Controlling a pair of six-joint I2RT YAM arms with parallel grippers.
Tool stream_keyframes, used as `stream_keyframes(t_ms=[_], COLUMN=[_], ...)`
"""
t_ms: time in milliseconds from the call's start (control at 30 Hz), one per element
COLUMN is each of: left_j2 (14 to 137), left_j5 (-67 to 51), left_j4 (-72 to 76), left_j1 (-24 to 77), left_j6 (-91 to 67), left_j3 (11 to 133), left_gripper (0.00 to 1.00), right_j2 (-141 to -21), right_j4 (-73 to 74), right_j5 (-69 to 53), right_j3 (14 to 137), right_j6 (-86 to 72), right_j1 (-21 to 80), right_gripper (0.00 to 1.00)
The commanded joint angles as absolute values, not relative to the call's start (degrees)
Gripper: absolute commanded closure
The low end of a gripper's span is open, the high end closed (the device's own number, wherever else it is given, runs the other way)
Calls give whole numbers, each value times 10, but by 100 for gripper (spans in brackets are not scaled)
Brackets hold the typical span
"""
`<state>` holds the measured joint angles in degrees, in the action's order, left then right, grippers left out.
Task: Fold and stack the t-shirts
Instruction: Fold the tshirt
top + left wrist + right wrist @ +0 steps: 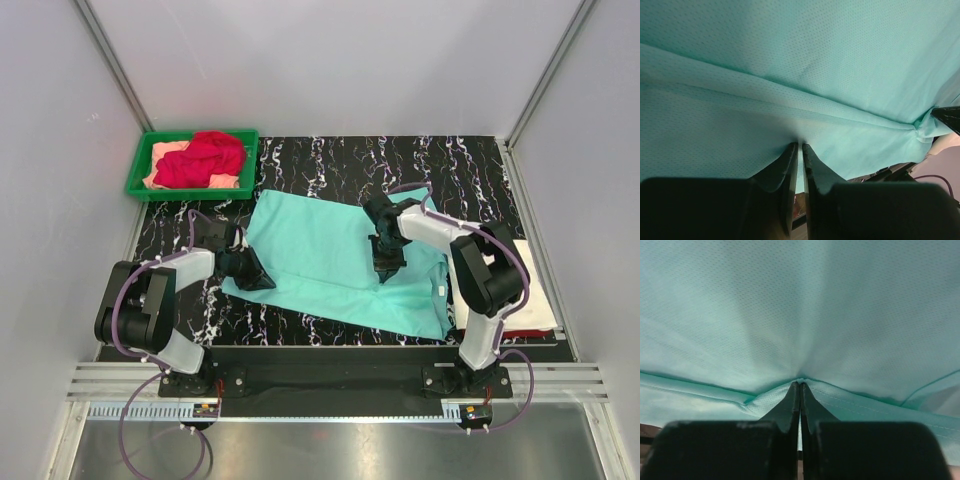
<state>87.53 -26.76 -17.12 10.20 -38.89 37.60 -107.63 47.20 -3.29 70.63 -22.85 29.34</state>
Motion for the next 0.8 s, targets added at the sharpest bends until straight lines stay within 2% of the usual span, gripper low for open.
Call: stream_keyframes(t_ms=[0, 200, 500, 533, 633, 700, 767], left_j2=[892, 892, 890, 890, 886, 874, 846], left_j5=[-234, -236, -237, -236, -236, -235, -224], left_j4=[-181, -181, -183, -183, -188, -198, -226], left_j1=[105, 105, 105, 105, 105, 106, 113], left_j6=[-375, -374, -374, -374, -368, -364, -352], left_j3=[369, 367, 365, 365, 366, 372, 390], left_gripper=[85, 85, 85, 85, 85, 85, 84], right_j2=[-1015, -977, -1011, -1020, -1025, -1001, -951], right_j4=[490, 451, 367, 373, 436, 467, 476], right_j5=[20, 3, -27, -12, 32, 49, 74], right_j3=[734, 708, 699, 703, 731, 730, 719], right_j6=[-230, -247, -223, -225, -233, -241, -243], right_j1=[306, 312, 313, 312, 313, 312, 312], right_gripper=[100, 100, 100, 98, 79, 71, 49])
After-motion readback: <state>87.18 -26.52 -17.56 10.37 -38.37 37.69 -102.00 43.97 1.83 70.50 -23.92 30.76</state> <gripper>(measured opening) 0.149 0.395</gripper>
